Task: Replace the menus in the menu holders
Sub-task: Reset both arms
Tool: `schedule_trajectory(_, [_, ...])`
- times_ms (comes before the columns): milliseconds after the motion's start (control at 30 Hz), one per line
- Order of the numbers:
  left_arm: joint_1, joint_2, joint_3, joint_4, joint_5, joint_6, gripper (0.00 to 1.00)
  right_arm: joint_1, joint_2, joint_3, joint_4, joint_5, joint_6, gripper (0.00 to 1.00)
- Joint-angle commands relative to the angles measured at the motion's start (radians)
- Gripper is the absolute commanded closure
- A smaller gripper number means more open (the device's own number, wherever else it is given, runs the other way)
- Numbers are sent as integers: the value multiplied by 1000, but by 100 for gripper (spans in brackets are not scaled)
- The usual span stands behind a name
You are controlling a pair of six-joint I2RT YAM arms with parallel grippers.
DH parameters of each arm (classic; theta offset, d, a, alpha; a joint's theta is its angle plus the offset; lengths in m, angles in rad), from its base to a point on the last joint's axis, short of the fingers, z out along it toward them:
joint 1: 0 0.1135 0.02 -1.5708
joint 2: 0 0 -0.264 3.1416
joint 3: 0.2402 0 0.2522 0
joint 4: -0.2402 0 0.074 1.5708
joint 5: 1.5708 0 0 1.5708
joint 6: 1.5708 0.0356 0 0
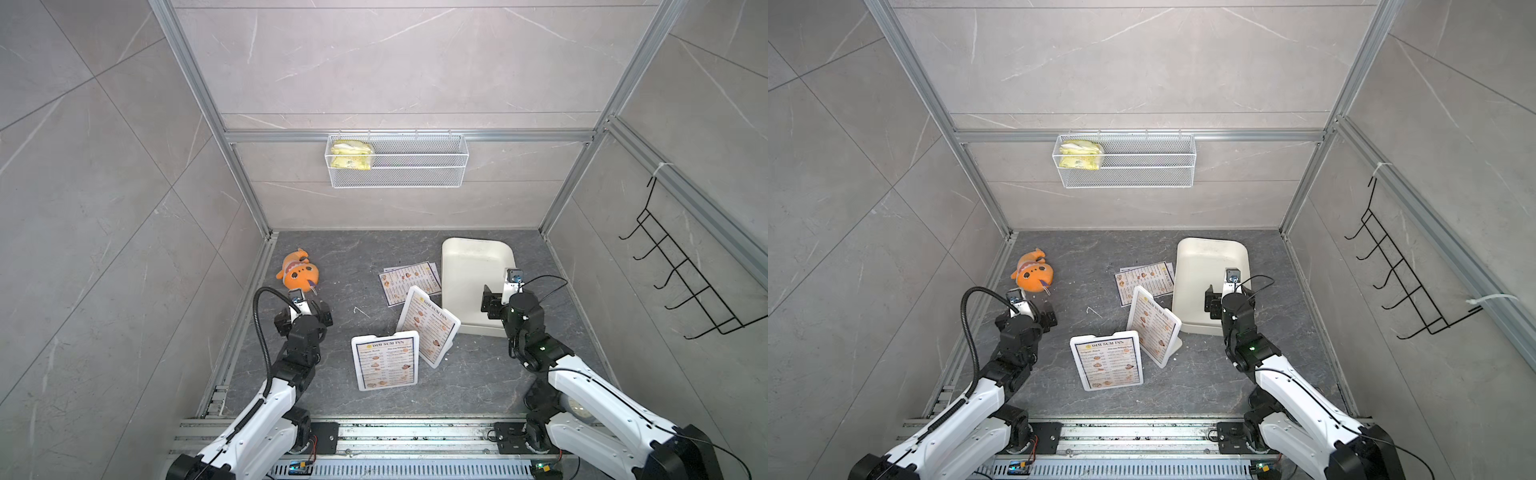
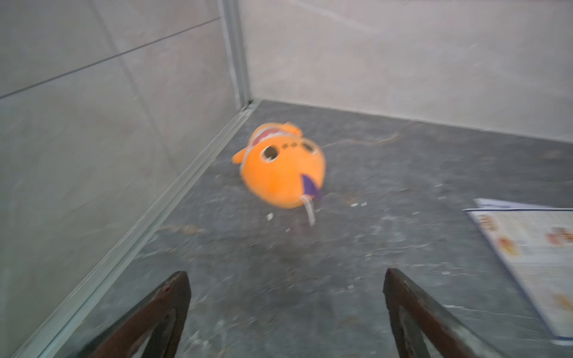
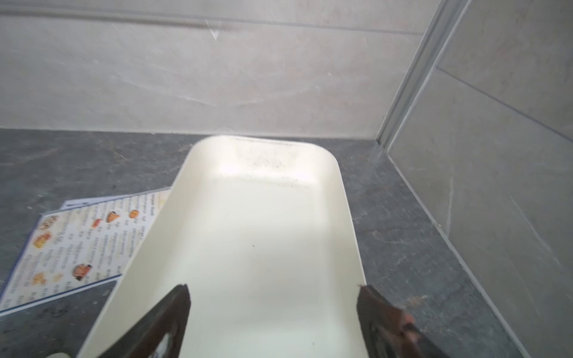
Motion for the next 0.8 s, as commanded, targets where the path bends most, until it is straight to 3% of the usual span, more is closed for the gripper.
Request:
schedule_trajectory(0, [14, -2, 5, 75, -81, 54, 0, -20, 75, -86, 203, -30, 2, 8])
schedule_trajectory(67, [14, 9, -20, 96, -35, 89, 0, -27, 93, -108, 241, -26, -33, 6])
schedule_trajectory(200, [18, 123, -99, 289, -64, 102, 0, -46, 134, -162, 314, -21, -34, 1])
schedule_trajectory(267, [22, 153, -71, 266, 8, 117, 0, -51, 172, -193, 363, -20, -33, 1])
schedule_trajectory(367, [32, 254, -86, 446, -4, 135, 0, -63, 192, -223, 464, -43, -57, 0])
schedule_trajectory(500, [66, 392, -48, 573, 97, 176, 0, -80, 296, -183, 540, -34, -109, 0])
schedule_trajectory(600, [95, 441, 32, 464, 202, 204, 0, -101, 358, -174, 611, -52, -142, 1])
schedule_trajectory(667, [106, 437, 33, 462, 203, 194, 0, -135, 410, -200, 707, -95, -129, 1])
schedule_trajectory(767, [152, 396, -4, 477, 302, 178, 0, -173, 458, -209, 761, -142, -103, 1])
